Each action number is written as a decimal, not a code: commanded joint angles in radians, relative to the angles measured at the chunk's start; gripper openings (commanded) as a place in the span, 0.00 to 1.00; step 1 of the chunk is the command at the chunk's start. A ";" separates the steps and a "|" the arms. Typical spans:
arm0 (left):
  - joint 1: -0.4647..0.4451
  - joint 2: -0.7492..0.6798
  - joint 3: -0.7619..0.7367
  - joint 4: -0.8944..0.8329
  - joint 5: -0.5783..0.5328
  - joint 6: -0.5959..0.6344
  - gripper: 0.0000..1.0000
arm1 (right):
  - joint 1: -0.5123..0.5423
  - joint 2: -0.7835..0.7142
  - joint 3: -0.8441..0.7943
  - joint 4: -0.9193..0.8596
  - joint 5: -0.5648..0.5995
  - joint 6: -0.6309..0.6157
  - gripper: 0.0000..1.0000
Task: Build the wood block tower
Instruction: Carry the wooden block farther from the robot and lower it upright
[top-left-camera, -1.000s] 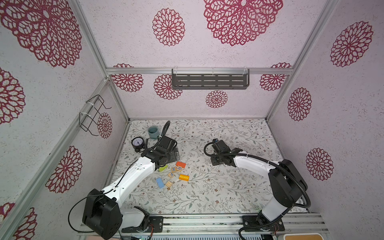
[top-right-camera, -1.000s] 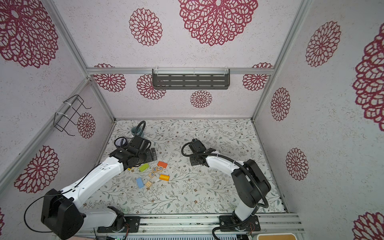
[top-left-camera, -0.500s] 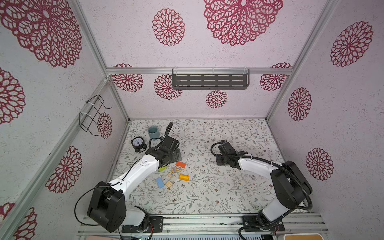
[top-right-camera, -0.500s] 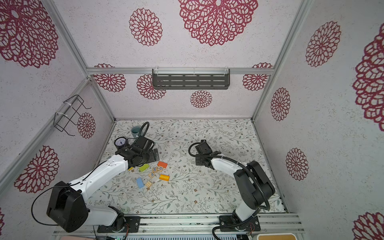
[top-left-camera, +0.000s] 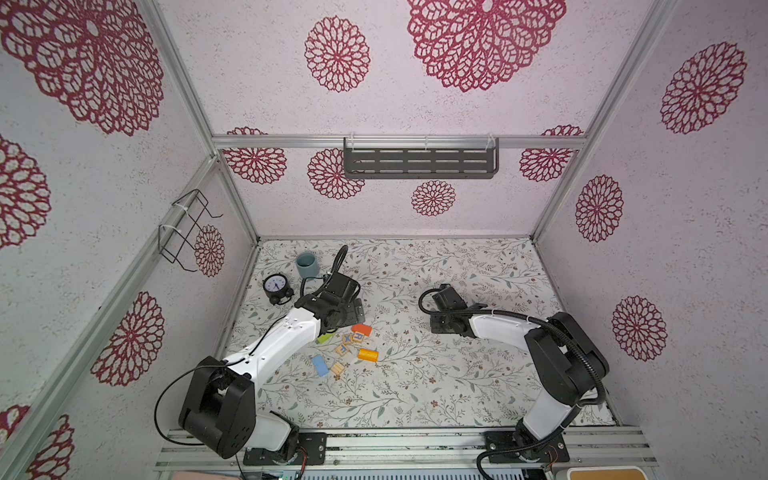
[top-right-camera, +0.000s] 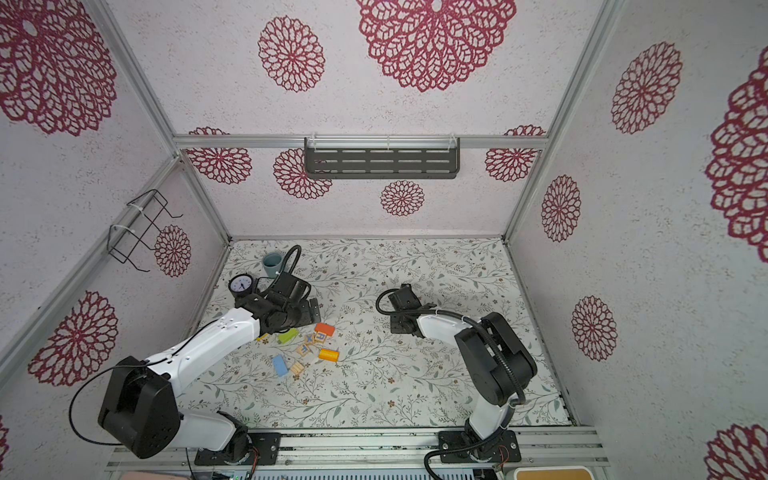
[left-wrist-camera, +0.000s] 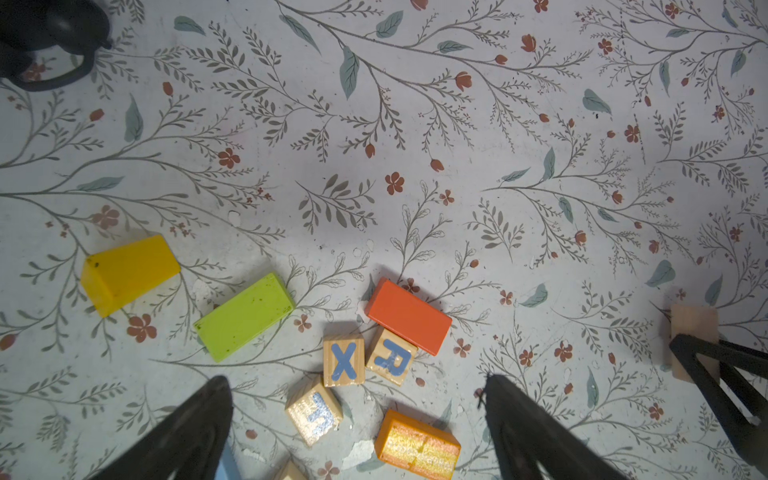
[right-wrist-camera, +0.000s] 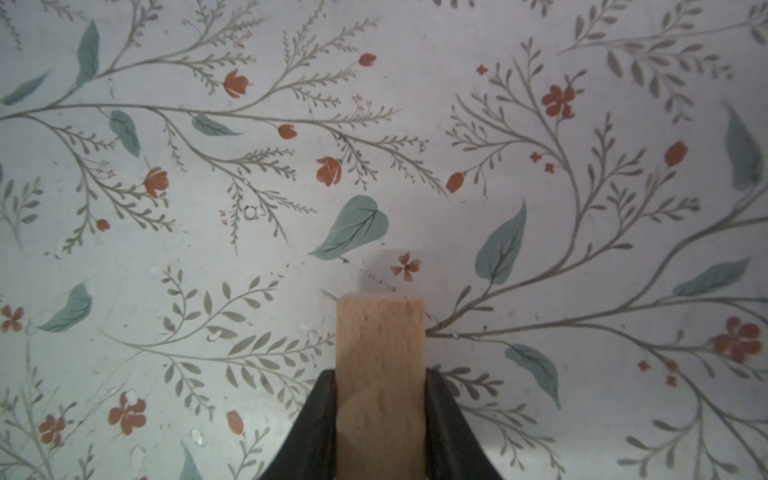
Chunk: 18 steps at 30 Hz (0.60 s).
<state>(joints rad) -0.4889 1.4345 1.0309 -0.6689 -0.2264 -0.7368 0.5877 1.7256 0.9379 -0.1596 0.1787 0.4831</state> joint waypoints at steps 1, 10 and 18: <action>-0.005 0.013 -0.020 0.031 -0.007 -0.008 0.97 | -0.006 0.010 -0.002 0.008 0.001 0.009 0.35; -0.006 0.011 -0.019 0.023 -0.016 -0.006 0.97 | -0.006 0.006 0.004 -0.004 0.011 0.000 0.50; -0.004 -0.026 0.001 -0.018 -0.050 -0.001 0.97 | -0.005 -0.043 0.023 -0.045 0.017 -0.023 0.61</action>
<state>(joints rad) -0.4889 1.4418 1.0164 -0.6716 -0.2409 -0.7364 0.5877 1.7382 0.9382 -0.1642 0.1802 0.4774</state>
